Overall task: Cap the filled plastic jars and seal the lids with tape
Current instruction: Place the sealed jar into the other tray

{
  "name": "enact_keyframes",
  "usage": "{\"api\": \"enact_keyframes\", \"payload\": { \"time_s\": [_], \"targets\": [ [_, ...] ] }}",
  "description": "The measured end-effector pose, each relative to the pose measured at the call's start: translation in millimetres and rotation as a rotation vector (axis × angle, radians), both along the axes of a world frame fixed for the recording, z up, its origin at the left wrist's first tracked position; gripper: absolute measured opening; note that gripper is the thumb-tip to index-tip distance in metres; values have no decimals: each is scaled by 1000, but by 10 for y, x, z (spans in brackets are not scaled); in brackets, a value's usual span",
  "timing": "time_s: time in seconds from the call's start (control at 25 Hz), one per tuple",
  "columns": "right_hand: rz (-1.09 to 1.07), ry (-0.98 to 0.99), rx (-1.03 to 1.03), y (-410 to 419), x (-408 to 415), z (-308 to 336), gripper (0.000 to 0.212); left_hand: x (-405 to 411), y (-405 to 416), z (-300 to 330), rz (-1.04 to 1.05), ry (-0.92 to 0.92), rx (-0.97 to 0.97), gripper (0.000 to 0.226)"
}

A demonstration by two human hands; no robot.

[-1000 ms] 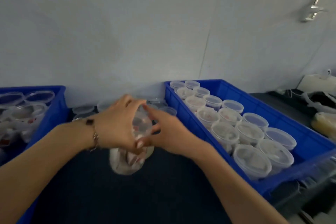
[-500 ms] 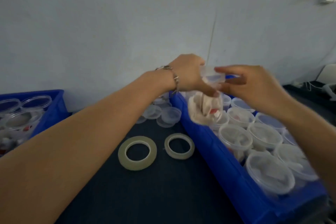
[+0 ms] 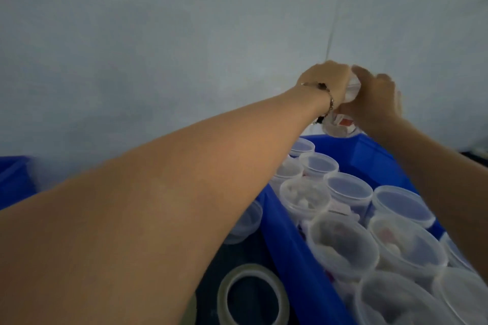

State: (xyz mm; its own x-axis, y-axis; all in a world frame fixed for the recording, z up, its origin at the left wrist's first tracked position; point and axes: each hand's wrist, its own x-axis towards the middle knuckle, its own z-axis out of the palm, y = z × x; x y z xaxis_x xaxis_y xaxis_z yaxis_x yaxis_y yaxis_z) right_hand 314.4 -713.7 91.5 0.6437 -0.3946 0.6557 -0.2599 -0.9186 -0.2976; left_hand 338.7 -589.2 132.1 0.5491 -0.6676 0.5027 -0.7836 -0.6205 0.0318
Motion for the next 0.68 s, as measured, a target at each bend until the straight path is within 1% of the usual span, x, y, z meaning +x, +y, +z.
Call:
{"api": "enact_keyframes", "payload": {
  "time_s": [0.12,0.2,0.24,0.32,0.36,0.4,0.44,0.48,0.52,0.56,0.6,0.64,0.68],
  "targets": [
    [-43,117,92,-207,375,-370,83,361,-237,-446,-28,131,234,62],
    [-41,195,147,-282,543,-610,78,574,-368,-710,-10,184,317,72],
    [-45,230,196,-324,614,-729,74,662,-454,-827,-10,203,327,71],
    [-38,306,314,-420,715,-946,66,770,-600,-1029,-3,245,362,58],
    [-14,348,357,-464,741,-1025,59,831,-675,-1135,24,274,398,50],
    [28,390,411,-499,748,-1095,48,874,-721,-1236,62,269,471,45],
    [75,410,483,-531,750,-1152,32,907,-750,-1336,101,260,552,42],
    [135,421,570,-544,731,-1171,13,922,-751,-1404,107,222,623,42],
    [198,424,642,-535,708,-1167,6,920,-731,-1421,77,142,675,43],
    [243,440,673,-508,668,-1140,6,901,-680,-1408,33,85,671,44],
    [259,449,667,-469,622,-1083,7,842,-578,-1342,12,108,636,45],
    [229,441,617,-441,603,-1032,18,781,-419,-1259,-8,145,585,44],
    [161,416,517,-415,592,-980,32,727,-228,-1191,-16,206,504,44]
  ]
}}
